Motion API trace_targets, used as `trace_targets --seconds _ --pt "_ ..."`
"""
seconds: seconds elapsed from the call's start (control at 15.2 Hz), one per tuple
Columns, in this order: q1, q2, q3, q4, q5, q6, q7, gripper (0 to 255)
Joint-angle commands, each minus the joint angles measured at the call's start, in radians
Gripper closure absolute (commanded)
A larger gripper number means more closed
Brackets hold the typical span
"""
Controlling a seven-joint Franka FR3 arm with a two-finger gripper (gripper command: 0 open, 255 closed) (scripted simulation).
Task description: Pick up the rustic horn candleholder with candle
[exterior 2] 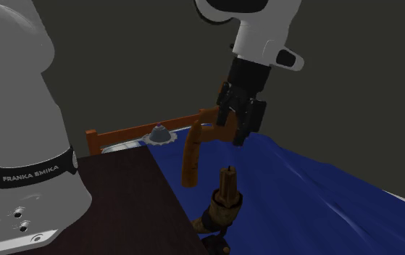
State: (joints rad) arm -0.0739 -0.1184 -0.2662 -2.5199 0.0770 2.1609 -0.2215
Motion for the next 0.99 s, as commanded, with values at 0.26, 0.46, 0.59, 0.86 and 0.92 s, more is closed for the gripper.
trace_targets --seconds 0.26,0.46,0.59,0.86,0.92 --pt "-0.018 0.26 -0.022 0.066 0.158 0.102 -0.106 0" --pt "-0.042 0.393 -0.008 0.115 0.247 0.134 -0.161 0" --pt "-0.065 0.48 0.008 0.153 0.301 0.149 -0.193 0" --pt "-0.077 0.537 0.026 0.165 0.33 0.189 -0.219 0" --pt "-0.08 0.551 0.031 0.169 0.338 0.199 -0.225 0"
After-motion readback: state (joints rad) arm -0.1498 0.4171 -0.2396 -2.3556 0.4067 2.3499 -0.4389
